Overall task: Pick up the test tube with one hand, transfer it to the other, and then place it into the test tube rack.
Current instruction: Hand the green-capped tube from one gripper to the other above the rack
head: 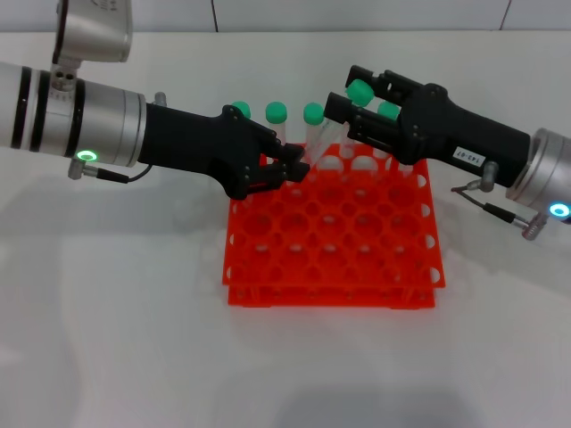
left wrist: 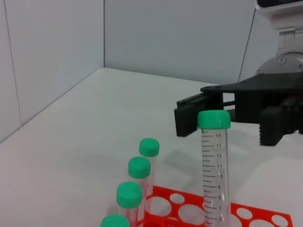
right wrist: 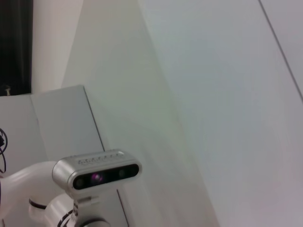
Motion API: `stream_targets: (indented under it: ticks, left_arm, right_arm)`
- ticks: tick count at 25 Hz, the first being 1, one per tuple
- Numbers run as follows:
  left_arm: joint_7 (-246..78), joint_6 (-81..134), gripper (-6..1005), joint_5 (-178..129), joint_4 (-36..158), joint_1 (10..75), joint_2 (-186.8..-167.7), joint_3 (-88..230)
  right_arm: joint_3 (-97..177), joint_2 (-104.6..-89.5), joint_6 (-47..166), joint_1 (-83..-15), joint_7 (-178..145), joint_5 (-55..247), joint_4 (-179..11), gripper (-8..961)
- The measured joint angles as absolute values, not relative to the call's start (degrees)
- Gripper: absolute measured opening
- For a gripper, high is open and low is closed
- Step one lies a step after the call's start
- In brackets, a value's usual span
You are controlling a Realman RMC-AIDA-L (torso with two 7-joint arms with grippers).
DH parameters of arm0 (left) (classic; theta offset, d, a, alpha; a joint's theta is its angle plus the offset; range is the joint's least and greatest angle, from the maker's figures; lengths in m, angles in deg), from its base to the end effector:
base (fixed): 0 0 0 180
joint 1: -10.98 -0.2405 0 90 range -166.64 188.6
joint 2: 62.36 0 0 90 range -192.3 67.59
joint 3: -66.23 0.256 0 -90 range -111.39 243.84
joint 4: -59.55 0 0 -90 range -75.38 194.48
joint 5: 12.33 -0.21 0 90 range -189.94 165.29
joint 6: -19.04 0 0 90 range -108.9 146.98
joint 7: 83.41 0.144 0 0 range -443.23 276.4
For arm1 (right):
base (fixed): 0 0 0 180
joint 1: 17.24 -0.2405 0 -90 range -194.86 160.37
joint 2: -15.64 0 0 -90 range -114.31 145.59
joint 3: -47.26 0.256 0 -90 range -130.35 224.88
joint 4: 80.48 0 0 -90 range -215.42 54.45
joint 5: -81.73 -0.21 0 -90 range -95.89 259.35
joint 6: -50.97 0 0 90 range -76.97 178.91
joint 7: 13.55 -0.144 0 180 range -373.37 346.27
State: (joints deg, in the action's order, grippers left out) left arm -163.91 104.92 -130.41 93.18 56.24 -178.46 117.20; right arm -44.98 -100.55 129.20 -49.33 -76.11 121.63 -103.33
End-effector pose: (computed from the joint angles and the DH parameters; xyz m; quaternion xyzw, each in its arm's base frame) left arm -0.1908 0.3785 -0.0205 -0.9838 -0.0932 -0.1457 0.0469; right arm 0.1934 0.3443 -0.0391 -0.8572 0.1932 0.4539 0.1476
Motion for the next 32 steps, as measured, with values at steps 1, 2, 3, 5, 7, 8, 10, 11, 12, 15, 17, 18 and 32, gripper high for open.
stream_targets:
  ticks: [1,2,3,5,7,8,10,11,12,15,17,18,32]
  left_arm:
    - [-163.92,104.92,182,-130.43,93.18,56.23,-178.46,117.2]
    - [-163.91,104.92,182,-130.44,93.19,56.23,-178.46,117.21]
    - [-163.91,104.92,182,-130.45,93.19,56.21,-178.45,117.21]
    - [-163.92,104.91,182,-130.45,93.2,56.19,-178.46,117.22]
    - [-163.92,104.91,182,-130.45,93.21,56.18,-178.45,117.27]
    - [-163.93,104.91,182,-130.45,93.21,56.17,-178.45,117.32]
    - [-163.93,104.91,182,-130.45,93.22,56.16,-178.45,117.59]
    - [-163.92,104.91,182,-130.43,93.22,56.16,-178.45,117.77]
    - [-163.92,104.91,182,-130.45,93.22,56.15,-178.45,118.04]
    - [-163.93,104.91,181,-130.45,93.22,56.16,-178.46,118.08]
    - [-163.93,104.9,181,-130.45,93.22,56.19,-178.45,118.08]
    - [-163.96,104.9,180,-130.45,93.22,56.2,-178.45,118.09]
    - [-170.31,106.82,151,-130.65,98.3,54.41,-178.6,118.09]
  right_arm:
    - [-45.19,-100.55,129.01,-49.42,-76.11,121.63,-103.33,646]
    - [-45.37,-100.55,128.87,-49.47,-76.11,121.63,-103.33,634]
    - [-45.53,-100.55,128.82,-49.5,-76.08,121.62,-103.4,621]
    - [-45.82,-100.55,128.8,-49.51,-76.08,121.62,-103.7,575]
    - [-45.97,-100.55,128.8,-49.51,-76.1,121.62,-103.9,528]
    - [-46.01,-100.55,128.8,-49.51,-76.12,121.62,-103.97,505]
    - [-46.01,-100.55,128.8,-49.51,-76.13,121.58,-103.98,459]
    - [-46.01,-100.55,128.79,-49.51,-76.11,121.58,-103.98,435]
    - [-46.01,-100.55,128.79,-49.51,-76.11,121.58,-103.98,412]
    - [-45.96,-100.55,128.56,-49.51,-76.06,121.53,-103.98,343]
    - [-45.94,-100.55,128.52,-49.59,-76.07,121.53,-103.95,296]
    - [-45.93,-100.55,128.51,-49.59,-76.06,121.53,-103.93,273]
    - [-45.72,-100.55,128.69,-49.23,-76.03,121.54,-104.01,255]
